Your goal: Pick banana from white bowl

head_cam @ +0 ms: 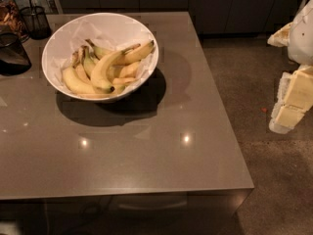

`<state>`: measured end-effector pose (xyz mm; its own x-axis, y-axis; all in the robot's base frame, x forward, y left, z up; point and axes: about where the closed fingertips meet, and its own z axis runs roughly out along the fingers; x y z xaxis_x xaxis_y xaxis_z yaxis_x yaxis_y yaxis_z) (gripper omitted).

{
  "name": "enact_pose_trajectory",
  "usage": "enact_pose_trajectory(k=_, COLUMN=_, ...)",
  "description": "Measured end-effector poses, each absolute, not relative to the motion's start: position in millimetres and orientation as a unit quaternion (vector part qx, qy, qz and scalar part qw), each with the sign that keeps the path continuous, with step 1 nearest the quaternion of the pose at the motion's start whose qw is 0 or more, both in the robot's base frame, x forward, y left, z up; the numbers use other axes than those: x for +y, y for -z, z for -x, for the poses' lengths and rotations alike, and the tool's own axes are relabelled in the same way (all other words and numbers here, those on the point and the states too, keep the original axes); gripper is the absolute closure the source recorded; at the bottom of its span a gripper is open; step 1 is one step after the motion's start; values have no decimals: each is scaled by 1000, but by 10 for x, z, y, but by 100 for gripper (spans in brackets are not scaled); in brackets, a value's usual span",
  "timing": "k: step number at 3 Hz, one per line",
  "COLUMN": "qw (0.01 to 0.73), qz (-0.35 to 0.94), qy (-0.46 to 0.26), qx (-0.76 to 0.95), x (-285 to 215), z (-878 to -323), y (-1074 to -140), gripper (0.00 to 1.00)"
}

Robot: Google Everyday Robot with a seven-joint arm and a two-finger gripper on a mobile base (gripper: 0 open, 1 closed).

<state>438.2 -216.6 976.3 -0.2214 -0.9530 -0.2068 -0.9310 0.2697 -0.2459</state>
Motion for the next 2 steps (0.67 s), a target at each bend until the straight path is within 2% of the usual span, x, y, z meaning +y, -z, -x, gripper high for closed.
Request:
enact_pose_trajectory(k=1, qw=159, qz=603, qy=35, qx=781, x=-2166, z=-4382, y=-9763, gripper=0)
enact_pose_trajectory(k=2, qw=172, qz=635, qy=29, qx=753, x=-1964, z=-4497, y=-9823, gripper=0)
